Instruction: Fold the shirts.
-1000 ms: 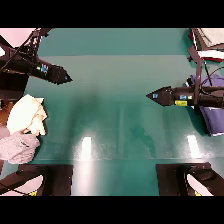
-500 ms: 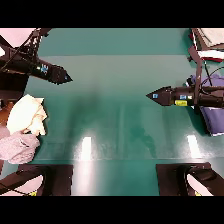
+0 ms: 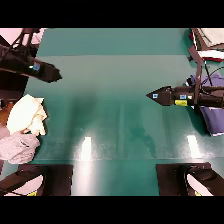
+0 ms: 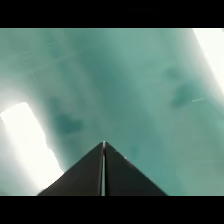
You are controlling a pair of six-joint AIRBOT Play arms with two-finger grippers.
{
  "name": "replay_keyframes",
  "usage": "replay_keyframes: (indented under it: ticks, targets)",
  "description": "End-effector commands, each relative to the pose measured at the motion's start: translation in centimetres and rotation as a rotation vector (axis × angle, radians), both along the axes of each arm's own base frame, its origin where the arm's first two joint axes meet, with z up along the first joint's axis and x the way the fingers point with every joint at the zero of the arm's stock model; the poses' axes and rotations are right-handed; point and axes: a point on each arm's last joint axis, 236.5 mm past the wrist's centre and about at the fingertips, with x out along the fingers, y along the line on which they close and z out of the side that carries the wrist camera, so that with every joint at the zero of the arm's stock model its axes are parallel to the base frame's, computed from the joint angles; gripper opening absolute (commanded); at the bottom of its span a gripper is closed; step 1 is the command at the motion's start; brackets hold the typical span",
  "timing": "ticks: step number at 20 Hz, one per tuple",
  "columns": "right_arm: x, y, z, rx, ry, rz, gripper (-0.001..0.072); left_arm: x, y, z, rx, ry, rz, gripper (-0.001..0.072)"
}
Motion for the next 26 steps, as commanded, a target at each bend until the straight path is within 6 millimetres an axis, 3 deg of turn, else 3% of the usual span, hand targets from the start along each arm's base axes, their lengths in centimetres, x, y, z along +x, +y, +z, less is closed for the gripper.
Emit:
replay_keyframes:
  ticks: [1,5,6,7,8,11,14,19,20,23,26]
  targets:
    - [0.0,0.0,0.0,0.001,0.000,0.001,0.0014,-1.0,8.1,-0.5,0.242,-0.003,0.187,0.0024]
    - [0.0,0.0,0.0,0.000,0.000,0.001,0.0015,-3.0,15.8,-7.1,0.280,0.154,0.412,0.0028]
    - [0.0,0.0,0.0,0.001,0.000,0.001,0.0015,-3.4,17.6,-8.8,0.278,0.178,0.459,0.0226]
    - [0.0,0.0,0.0,0.001,0.000,0.001,0.0014,-3.9,19.1,-10.3,0.274,0.197,0.501,0.0493]
    - [0.0,0.0,0.0,0.001,-0.001,0.000,0.0015,-4.2,20.1,-11.4,0.273,0.205,0.529,0.0560]
    - [0.0,0.0,0.0,0.001,0.000,0.000,0.0015,-4.0,22.0,-13.9,0.268,0.178,0.575,0.0561]
    - [0.0,0.0,0.0,0.001,0.000,0.000,0.0014,-3.2,22.6,-16.1,0.279,0.186,0.573,0.0561]
    - [-0.1,0.0,0.0,0.000,0.003,0.003,0.0015,-3.3,22.6,-19.8,0.283,0.291,0.557,0.0558]
    - [-0.1,0.0,0.0,0.000,0.003,0.003,0.0015,-3.4,22.5,-20.2,0.283,0.301,0.555,0.0488]
    - [-0.1,0.0,0.0,0.001,0.002,0.003,0.0015,-3.3,22.5,-20.2,0.282,0.302,0.555,0.0048]
    - [0.0,0.0,0.1,0.002,-0.002,-0.002,0.0015,-2.9,22.3,-18.9,0.266,0.292,0.561,0.0024]
